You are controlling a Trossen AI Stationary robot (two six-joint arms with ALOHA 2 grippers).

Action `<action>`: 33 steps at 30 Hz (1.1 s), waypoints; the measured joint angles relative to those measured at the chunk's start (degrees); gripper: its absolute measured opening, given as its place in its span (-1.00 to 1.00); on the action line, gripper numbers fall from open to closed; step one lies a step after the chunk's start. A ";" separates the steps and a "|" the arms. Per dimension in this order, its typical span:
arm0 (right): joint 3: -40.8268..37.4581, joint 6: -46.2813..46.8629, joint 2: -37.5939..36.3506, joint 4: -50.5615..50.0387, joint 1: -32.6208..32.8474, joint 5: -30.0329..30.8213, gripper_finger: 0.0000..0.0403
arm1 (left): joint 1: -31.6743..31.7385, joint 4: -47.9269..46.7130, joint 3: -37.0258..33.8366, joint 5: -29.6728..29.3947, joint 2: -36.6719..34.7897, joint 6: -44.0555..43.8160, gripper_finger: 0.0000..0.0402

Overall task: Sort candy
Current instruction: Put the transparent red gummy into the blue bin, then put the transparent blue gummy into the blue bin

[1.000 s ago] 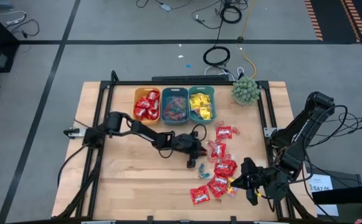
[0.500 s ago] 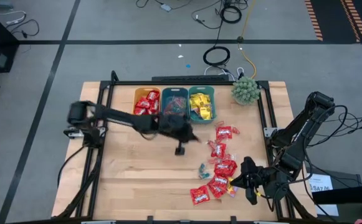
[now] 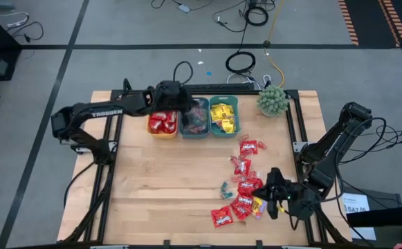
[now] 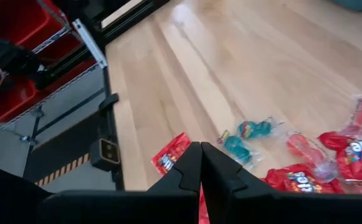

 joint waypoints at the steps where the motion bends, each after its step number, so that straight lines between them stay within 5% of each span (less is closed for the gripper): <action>1: 0.00 0.00 0.00 -0.04 -0.30 0.00 -1.00 | 1.36 -0.29 0.00 1.13 0.72 -0.90 -0.92; 7: 0.00 0.05 0.00 -0.14 -1.67 0.02 -1.00 | 6.35 -0.16 -0.02 13.03 4.91 -1.26 -0.62; 18: 0.00 2.17 0.00 -1.18 -2.22 0.00 -1.00 | 9.41 -0.01 -0.02 12.80 6.49 -4.10 -0.01; 33: 0.00 1.69 0.00 -1.74 -2.20 -0.16 -1.00 | 8.99 0.03 -0.02 11.28 6.49 -4.14 0.06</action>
